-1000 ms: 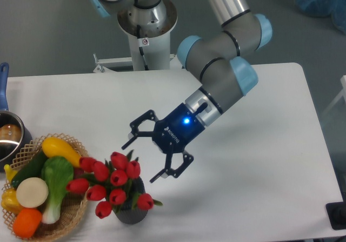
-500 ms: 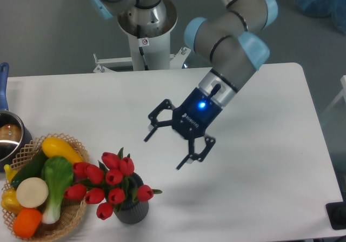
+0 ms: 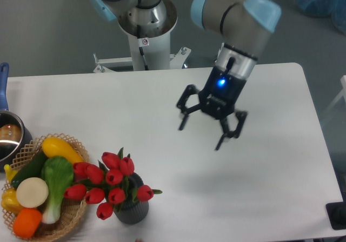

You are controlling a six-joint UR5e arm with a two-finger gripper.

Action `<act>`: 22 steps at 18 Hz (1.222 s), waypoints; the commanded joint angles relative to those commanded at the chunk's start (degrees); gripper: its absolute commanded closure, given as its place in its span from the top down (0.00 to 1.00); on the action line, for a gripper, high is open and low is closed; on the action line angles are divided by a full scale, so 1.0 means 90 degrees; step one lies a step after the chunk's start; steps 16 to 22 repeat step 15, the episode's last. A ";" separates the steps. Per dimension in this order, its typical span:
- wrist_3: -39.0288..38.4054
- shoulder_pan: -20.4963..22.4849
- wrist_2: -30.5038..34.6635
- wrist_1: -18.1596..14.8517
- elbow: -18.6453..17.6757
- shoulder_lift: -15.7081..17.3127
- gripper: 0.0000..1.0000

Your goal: Insert the flowers into the vase

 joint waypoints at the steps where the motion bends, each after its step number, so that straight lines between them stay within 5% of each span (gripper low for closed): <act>1: 0.0020 0.0029 0.0225 -0.0010 0.0000 0.0039 1.00; 7: 0.0117 0.0039 0.1837 -0.0194 0.0039 0.0108 1.00; 13: 0.0966 0.0371 0.2726 -0.1160 0.0507 0.0000 1.00; 15: 0.1064 0.0420 0.3009 -0.1802 0.1003 -0.0204 1.00; 22: 0.1064 0.0420 0.3009 -0.1802 0.1003 -0.0204 1.00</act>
